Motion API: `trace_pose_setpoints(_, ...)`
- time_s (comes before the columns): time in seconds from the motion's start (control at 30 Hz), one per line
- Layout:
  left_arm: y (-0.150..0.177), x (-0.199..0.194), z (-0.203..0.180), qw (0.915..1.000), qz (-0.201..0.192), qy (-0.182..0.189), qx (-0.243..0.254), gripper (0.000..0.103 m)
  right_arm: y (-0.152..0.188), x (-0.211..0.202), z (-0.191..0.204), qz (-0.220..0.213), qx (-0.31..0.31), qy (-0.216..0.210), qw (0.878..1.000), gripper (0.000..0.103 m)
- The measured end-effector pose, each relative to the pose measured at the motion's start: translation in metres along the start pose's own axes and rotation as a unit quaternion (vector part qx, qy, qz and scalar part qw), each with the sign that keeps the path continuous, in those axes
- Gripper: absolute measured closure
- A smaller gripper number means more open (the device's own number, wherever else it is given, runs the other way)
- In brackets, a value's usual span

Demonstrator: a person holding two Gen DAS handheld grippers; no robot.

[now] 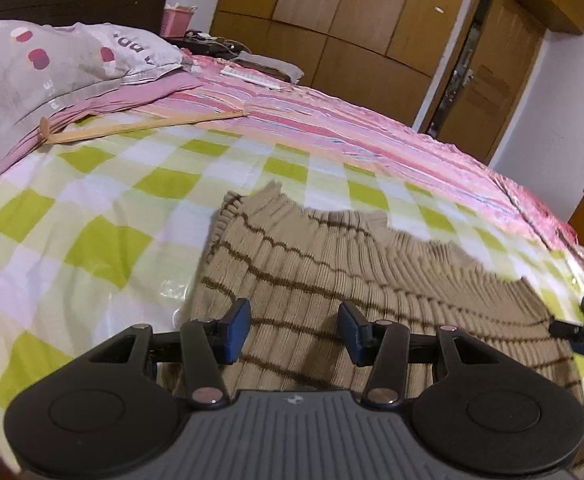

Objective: Fold small clothes

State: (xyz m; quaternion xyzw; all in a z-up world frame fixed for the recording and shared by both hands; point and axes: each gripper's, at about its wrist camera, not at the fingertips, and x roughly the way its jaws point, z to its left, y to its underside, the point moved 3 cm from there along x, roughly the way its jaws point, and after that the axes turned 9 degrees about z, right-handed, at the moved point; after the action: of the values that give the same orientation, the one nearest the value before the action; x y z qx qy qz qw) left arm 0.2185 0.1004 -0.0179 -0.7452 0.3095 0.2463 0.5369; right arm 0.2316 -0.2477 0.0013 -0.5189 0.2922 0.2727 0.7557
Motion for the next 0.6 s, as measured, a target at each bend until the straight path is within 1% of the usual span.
trace_pose_setpoints(0.07,0.001,0.0,0.0,1.0,-0.002,0.001,0.007,0.05,-0.002,0.005,0.004,0.007,-0.014,0.0,1.0,0.069)
trace_pose_setpoints(0.23,0.002,0.001,0.004,0.9999,-0.004,0.012,0.001,0.05,-0.007,0.023,0.014,0.023,-0.039,0.014,0.999,0.07)
trace_pose_setpoints(0.3,0.003,0.0,0.004,0.9999,-0.006,0.015,0.004,0.05,-0.006,0.026,0.016,0.027,-0.045,0.024,0.998,0.077)
trace_pose_setpoints(0.33,0.003,-0.001,0.005,0.9998,-0.006,0.016,0.004,0.05,-0.006,0.025,0.016,0.026,-0.045,0.026,0.998,0.085)
trace_pose_setpoints(0.4,0.002,-0.002,0.005,0.9998,-0.007,0.019,0.003,0.05,-0.005,0.02,0.013,0.02,-0.041,0.021,0.999,0.092)
trace_pose_setpoints(0.5,0.001,-0.005,0.007,0.9997,-0.013,0.023,-0.002,0.05,-0.006,0.007,0.01,0.003,-0.034,0.018,0.999,0.096)
trace_pose_setpoints(0.6,0.0,-0.008,0.009,0.9995,-0.02,0.023,-0.004,0.05,-0.007,-0.004,0.004,-0.015,-0.017,0.017,1.0,0.097)
